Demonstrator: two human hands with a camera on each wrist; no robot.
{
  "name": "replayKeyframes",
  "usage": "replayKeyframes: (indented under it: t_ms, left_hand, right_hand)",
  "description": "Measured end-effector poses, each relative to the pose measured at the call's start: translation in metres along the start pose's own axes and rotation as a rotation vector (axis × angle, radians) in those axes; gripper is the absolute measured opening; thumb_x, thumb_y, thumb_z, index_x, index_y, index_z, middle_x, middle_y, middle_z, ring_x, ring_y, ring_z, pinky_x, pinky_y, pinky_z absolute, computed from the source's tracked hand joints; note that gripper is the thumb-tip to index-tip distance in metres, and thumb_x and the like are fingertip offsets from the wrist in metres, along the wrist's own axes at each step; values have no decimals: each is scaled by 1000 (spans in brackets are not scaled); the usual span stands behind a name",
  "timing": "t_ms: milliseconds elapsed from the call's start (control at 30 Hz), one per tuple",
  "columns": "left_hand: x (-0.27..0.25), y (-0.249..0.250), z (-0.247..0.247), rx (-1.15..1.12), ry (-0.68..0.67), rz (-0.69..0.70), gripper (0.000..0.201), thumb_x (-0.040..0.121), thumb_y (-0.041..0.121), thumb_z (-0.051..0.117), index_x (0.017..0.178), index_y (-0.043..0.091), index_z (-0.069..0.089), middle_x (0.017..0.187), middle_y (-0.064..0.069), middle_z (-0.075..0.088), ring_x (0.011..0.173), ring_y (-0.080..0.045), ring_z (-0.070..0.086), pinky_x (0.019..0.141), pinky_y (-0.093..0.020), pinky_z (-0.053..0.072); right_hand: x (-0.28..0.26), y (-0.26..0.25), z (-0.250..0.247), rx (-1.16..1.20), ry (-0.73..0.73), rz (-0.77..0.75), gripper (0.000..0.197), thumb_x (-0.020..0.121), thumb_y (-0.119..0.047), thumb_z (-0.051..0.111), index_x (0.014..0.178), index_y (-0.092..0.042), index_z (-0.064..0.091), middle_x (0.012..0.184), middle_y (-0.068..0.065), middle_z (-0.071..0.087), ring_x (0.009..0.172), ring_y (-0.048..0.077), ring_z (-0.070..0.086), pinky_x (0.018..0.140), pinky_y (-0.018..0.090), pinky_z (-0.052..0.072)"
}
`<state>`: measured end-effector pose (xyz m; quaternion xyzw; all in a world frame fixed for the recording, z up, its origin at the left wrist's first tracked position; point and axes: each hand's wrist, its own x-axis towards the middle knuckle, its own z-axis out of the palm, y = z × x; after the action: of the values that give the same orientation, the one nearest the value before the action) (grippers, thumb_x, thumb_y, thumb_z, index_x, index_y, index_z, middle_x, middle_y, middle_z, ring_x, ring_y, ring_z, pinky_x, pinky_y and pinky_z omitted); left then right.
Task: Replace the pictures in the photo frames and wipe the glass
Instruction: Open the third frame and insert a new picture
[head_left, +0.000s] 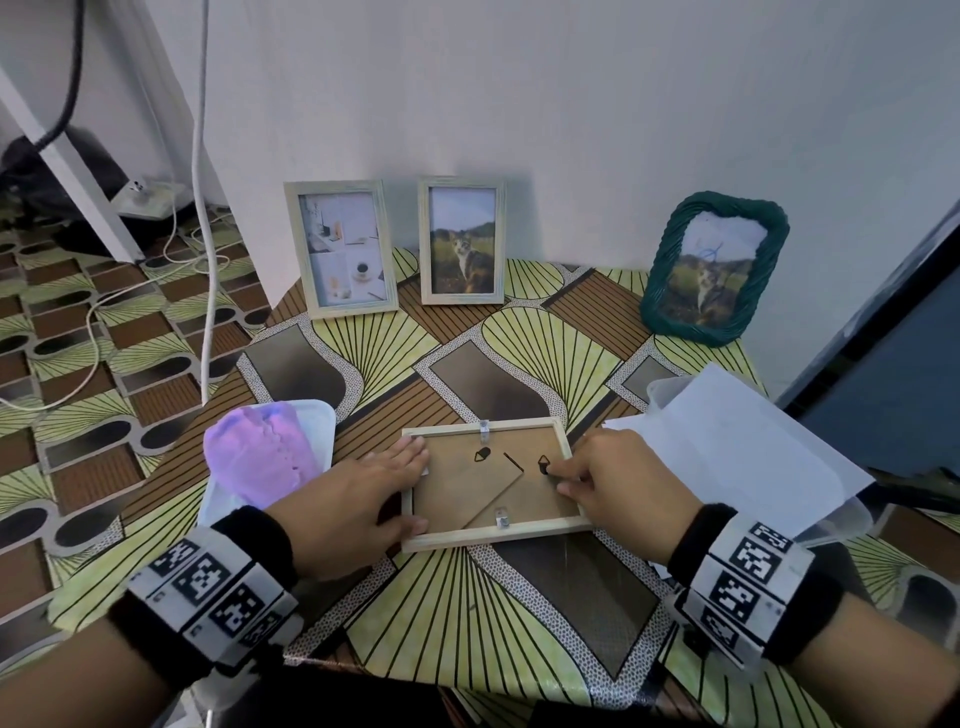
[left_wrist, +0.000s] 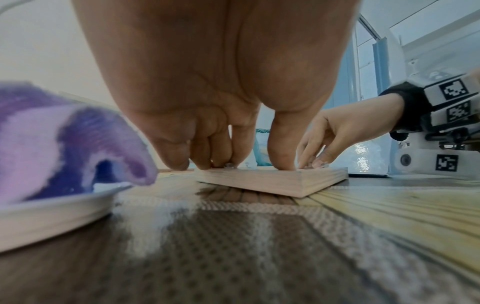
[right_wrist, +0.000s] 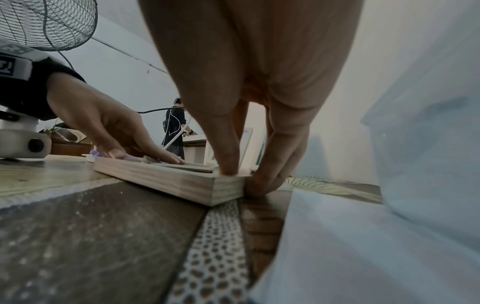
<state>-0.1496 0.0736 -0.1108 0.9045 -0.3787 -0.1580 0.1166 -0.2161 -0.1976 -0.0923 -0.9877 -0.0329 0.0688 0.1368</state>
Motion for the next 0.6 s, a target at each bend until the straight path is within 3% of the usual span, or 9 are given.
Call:
replayKeyframes:
  t_ms: [133, 267, 333, 400, 500, 600]
  left_hand:
    - [0, 1, 0, 10, 14, 3, 75, 98, 42, 52, 156, 17, 12, 163, 7, 3, 146, 1, -7, 112, -9, -6]
    - [0, 1, 0, 0, 33, 8, 75, 97, 41, 55, 156, 17, 15, 163, 7, 6, 148, -1, -3, 114, -11, -4]
    - [1, 1, -1, -16, 39, 10, 75, 95, 41, 57, 155, 17, 19, 163, 6, 9, 148, -2, 0, 116, -12, -1]
    - [1, 0, -4, -11, 42, 24, 75, 94, 43, 59, 155, 17, 22, 163, 5, 14, 149, -3, 3, 117, -14, 1]
    - [0, 2, -4, 57, 29, 56, 80, 92, 58, 51, 156, 21, 20, 164, 4, 11, 150, -6, 0, 117, -17, -2]
    - [-1, 13, 3, 206, -39, 114, 89, 91, 67, 42, 157, 21, 5, 165, 3, -4, 150, -11, -12, 118, -24, -10]
  right_hand:
    - [-3, 3, -3, 1, 5, -50, 23, 94, -25, 59, 110, -27, 75, 101, 4, 67, 100, 20, 55, 86, 31, 42]
    - [-5, 4, -4, 14, 15, -74, 22, 92, -24, 61, 107, -25, 77, 97, 2, 71, 95, 18, 59, 85, 33, 45]
    - [-9, 4, -4, 119, 82, -28, 20, 90, -25, 63, 105, -25, 77, 85, -2, 71, 83, 14, 61, 80, 30, 49]
    - [-11, 7, -4, 253, 149, 45, 18, 89, -28, 65, 96, -16, 77, 71, -1, 68, 73, 15, 61, 77, 35, 53]
    - [-14, 10, -6, 402, 69, 154, 26, 89, -32, 65, 89, -8, 73, 74, 8, 68, 74, 24, 63, 78, 44, 55]
    - [-18, 8, -3, 446, -23, 200, 33, 90, -32, 62, 84, 0, 67, 66, 10, 56, 63, 24, 55, 71, 43, 56]
